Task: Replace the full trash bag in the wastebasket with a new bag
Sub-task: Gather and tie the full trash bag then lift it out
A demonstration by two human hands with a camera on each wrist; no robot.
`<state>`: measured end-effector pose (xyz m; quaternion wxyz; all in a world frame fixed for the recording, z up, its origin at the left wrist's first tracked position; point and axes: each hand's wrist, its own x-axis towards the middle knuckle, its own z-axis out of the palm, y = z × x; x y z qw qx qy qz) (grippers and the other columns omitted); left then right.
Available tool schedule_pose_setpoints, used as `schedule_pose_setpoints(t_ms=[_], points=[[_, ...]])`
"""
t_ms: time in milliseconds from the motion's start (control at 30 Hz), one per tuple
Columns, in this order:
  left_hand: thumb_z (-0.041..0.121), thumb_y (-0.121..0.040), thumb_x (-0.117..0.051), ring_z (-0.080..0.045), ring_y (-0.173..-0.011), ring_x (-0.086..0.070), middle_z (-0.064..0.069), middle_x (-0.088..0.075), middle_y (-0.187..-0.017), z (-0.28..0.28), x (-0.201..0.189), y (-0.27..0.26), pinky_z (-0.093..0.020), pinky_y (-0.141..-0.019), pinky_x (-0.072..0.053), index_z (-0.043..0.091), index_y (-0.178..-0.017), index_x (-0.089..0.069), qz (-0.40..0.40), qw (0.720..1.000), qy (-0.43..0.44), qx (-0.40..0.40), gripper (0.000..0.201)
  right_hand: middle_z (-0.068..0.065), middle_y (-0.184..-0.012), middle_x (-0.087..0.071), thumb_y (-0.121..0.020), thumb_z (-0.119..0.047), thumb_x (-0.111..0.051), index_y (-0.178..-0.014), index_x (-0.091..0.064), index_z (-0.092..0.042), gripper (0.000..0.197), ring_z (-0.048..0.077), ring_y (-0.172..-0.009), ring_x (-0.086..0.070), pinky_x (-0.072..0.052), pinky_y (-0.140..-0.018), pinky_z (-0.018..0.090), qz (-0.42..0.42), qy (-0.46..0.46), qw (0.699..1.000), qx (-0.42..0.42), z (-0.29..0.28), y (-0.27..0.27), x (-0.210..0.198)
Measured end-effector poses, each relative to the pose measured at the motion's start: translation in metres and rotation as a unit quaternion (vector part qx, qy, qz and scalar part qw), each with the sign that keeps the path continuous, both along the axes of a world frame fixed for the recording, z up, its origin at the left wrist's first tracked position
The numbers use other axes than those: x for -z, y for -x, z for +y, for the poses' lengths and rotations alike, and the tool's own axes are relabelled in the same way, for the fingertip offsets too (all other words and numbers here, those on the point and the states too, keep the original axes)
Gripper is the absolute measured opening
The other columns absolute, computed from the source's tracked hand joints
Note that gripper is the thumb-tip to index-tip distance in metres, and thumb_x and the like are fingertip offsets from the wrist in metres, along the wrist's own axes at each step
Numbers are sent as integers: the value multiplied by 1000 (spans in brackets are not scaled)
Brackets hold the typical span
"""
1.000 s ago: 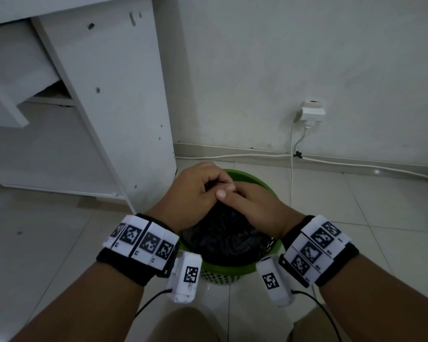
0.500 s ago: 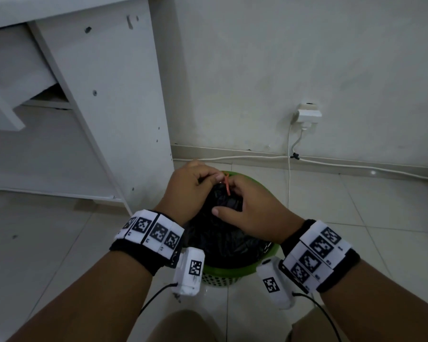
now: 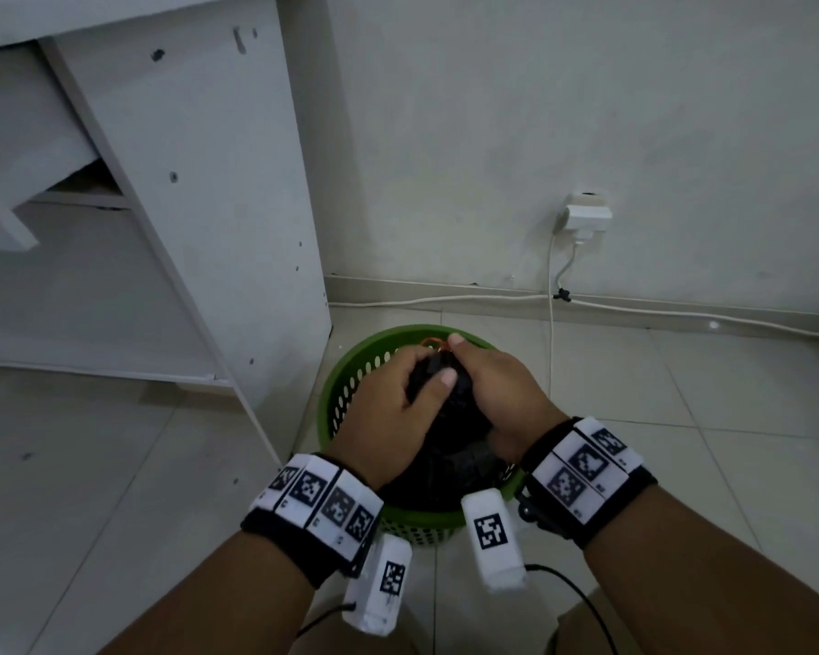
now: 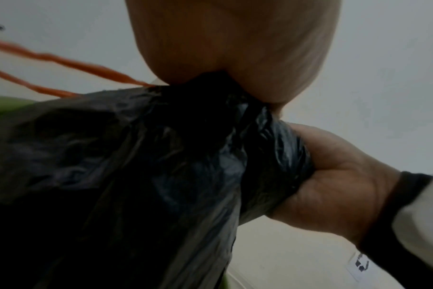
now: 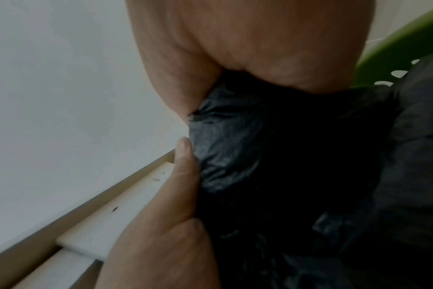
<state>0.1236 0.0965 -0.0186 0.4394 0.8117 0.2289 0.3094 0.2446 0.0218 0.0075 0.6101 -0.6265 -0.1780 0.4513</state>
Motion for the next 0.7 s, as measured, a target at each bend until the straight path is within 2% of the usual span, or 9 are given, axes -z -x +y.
schedule_pose_setpoints(t_ms=[167,233,300,367,433,500,600,667,700], points=[[25,-99,-58,-7,-74,-57,6,-64,-74,5,6,-6,-15,-60,-40,15,-84,-65,41,997,-41,-44,19,11,-96,-76,-91,-57,-55,-102,-75,-11,51,28,-93,-73,-54,-94,45,-42,87,994,-41,3,-6,7],[25,-99,-57,-5,-69,-57,8,-63,-71,9,6,-9,-14,-59,-39,17,-78,-64,49,997,-3,-58,23,3,-82,-72,-91,-62,-49,-84,-71,-10,56,17,-79,-69,-53,-82,35,-193,112,974,-48,3,-7,10],[29,-99,-57,-7,-70,-62,4,-67,-73,13,5,-11,-22,-65,-47,16,-77,-68,44,994,56,-82,27,-5,-70,-60,-91,-63,-47,-72,-57,-16,51,11,-66,-59,-44,-65,30,-357,106,928,-31,-1,-3,11],[33,-97,-58,-22,-75,-69,-8,-72,-77,18,4,-13,-39,-73,-56,12,-77,-71,27,984,155,-82,31,-10,-88,-64,-89,-61,-55,-91,-60,-24,38,4,-81,-61,-47,-72,26,-414,47,909,-14,-10,3,10],[37,-92,-61,-28,-75,-68,-19,-72,-81,20,1,-15,-54,-83,-56,7,-79,-71,11,965,254,-64,35,-12,-116,-62,-87,-56,-61,-124,-58,-22,50,1,-103,-56,-45,-89,21,-463,5,885,-59,-15,8,13],[37,-92,-61,-26,-76,-66,-21,-71,-82,22,-3,-17,-58,-89,-53,4,-82,-70,21,954,296,-53,36,-9,-116,-62,-92,-40,-62,-128,-57,-19,42,-5,-101,-52,-39,-87,11,-487,-34,868,-90,-16,10,18],[36,-95,-58,-31,-87,-71,-18,-72,-88,20,-8,-22,-52,-91,-54,7,-84,-70,16,951,304,-59,33,-10,-102,-66,-98,-29,-56,-116,-64,-19,22,-8,-85,-55,-37,-77,1,-495,-56,865,-61,-13,10,20],[40,-96,-56,-25,-86,-70,-11,-72,-85,18,-8,-22,-44,-86,-55,12,-83,-69,15,965,249,-85,33,-7,-87,-70,-99,-32,-54,-96,-69,-15,23,-4,-77,-60,-45,-71,11,-453,-48,890,-29,-9,8,17],[40,-97,-56,-21,-85,-69,-8,-71,-85,17,-6,-20,-41,-82,-55,14,-85,-66,8,971,221,-95,31,0,-84,-72,-99,-33,-53,-90,-70,-10,30,2,-76,-64,-50,-71,21,-391,-48,919,-11,-6,6,17]])
